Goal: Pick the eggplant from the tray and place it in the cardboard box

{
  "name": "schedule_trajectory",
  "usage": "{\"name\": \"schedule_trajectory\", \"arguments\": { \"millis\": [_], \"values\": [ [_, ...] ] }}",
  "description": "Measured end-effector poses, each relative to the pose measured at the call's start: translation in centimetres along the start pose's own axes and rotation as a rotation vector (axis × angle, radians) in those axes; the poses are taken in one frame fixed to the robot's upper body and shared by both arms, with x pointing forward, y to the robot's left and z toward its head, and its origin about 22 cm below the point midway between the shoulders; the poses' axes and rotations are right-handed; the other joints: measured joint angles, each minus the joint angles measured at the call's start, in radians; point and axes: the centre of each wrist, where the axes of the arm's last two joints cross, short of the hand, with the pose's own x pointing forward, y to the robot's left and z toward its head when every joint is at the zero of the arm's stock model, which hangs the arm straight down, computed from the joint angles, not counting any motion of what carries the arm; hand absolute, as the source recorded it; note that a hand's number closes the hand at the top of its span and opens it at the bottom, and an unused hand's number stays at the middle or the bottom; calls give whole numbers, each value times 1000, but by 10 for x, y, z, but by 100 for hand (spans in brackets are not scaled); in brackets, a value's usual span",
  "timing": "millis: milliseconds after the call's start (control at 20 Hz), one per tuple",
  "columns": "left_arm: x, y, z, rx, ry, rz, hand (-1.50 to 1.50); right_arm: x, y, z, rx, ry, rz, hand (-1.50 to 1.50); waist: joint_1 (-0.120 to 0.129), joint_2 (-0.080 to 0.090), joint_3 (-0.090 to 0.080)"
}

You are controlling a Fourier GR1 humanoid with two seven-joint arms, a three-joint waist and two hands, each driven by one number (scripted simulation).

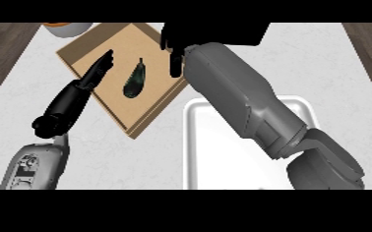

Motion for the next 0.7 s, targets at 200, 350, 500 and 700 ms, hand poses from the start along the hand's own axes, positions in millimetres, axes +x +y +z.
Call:
{"name": "schedule_trajectory", "arguments": {
  "millis": [200,350,500,700],
  "values": [
    [-1,0,0,8,3,1,0,-1,-4,1,-68,-134,-124,-150,-4,1,1],
    [-1,1,0,10,4,-3,0,0,-18,5,-178,-231,-365,-150,-9,1,3],
    [-2,1,0,17,4,-9,0,-8,-27,7,-276,-270,-645,-150,-14,1,4],
    [-3,-1,3,16,2,-10,0,-32,-29,3,-366,-242,-916,-150,-15,1,3]
  ]
}}
